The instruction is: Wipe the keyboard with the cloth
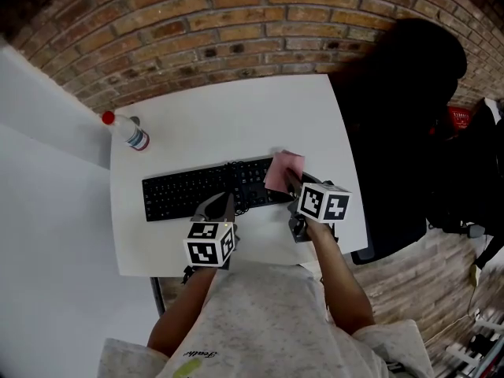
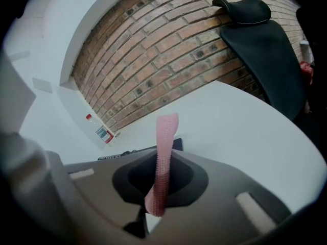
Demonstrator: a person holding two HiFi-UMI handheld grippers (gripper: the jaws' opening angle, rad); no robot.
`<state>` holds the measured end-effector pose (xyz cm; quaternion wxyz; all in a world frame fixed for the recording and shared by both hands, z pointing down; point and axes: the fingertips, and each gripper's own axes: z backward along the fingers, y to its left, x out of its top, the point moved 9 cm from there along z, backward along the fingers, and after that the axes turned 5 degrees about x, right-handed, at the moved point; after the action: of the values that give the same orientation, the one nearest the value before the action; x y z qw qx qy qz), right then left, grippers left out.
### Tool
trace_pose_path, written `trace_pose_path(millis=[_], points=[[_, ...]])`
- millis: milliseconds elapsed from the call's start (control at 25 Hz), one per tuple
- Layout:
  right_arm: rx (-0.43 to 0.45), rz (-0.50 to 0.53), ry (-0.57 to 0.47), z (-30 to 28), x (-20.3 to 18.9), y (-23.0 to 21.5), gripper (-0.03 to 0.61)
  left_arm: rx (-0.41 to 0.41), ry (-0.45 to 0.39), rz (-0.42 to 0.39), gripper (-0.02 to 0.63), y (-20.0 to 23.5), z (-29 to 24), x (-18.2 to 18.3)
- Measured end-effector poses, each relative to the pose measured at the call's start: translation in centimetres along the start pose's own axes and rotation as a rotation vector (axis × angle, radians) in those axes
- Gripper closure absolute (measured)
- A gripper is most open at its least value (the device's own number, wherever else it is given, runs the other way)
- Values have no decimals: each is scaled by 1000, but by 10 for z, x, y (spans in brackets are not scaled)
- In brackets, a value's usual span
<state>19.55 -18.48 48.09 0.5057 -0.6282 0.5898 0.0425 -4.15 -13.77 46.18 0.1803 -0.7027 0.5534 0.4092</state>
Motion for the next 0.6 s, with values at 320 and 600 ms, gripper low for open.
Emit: trace_pose_path(millis=[320, 600], points=[[5, 7, -57, 10, 7, 18, 557, 1, 6, 18, 621, 15, 11, -4], [69, 62, -107, 8, 14, 69, 557, -1, 3, 29, 623, 40, 24, -7]])
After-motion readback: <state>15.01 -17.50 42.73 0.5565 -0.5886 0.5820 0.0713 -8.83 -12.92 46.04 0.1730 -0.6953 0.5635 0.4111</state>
